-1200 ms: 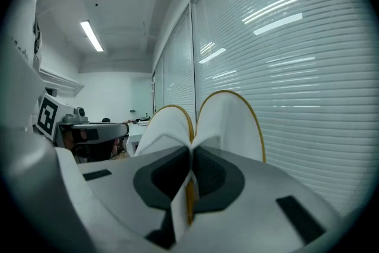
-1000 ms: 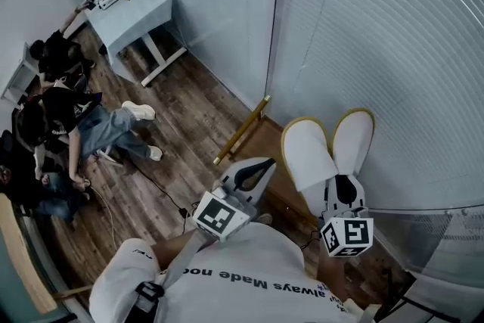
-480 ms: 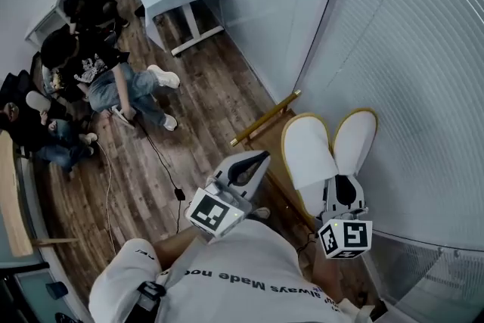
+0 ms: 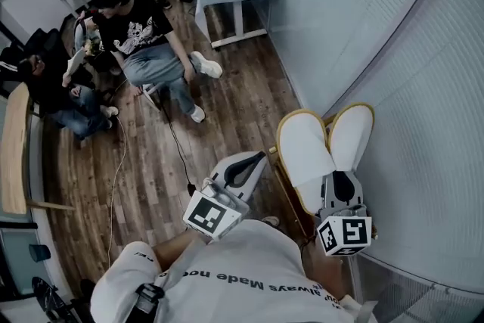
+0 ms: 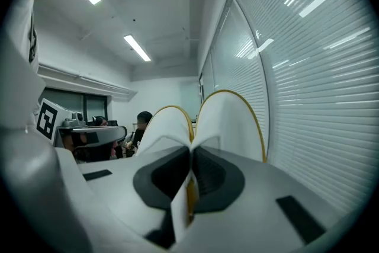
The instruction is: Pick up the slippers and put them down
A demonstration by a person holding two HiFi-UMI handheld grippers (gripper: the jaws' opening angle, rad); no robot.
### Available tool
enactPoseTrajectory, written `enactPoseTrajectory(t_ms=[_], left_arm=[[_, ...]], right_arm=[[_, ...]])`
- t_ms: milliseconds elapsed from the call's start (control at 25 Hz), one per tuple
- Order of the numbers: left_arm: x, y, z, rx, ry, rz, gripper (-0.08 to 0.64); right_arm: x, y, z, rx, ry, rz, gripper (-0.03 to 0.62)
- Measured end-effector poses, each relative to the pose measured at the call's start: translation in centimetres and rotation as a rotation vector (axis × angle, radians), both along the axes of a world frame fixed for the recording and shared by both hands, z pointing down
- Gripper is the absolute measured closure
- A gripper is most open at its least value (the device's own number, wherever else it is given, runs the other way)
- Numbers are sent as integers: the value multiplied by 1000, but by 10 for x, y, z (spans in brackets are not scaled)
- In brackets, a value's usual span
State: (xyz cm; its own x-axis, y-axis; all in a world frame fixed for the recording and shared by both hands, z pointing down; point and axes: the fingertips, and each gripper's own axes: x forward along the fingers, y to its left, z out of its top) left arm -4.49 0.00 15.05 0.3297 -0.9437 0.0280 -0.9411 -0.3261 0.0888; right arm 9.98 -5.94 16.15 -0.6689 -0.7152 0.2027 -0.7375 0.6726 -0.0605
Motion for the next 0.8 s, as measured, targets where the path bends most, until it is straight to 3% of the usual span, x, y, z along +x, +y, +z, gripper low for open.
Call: enactPoseTrajectory(t_ms=[280, 800], left_arm=[[-111, 30, -8, 16, -1, -127, 549], [-297, 117, 0, 4, 2, -349, 549]], right_arm=[[-129, 8, -5, 10, -2, -153, 569], [-342, 68, 4, 1, -3, -399, 569]])
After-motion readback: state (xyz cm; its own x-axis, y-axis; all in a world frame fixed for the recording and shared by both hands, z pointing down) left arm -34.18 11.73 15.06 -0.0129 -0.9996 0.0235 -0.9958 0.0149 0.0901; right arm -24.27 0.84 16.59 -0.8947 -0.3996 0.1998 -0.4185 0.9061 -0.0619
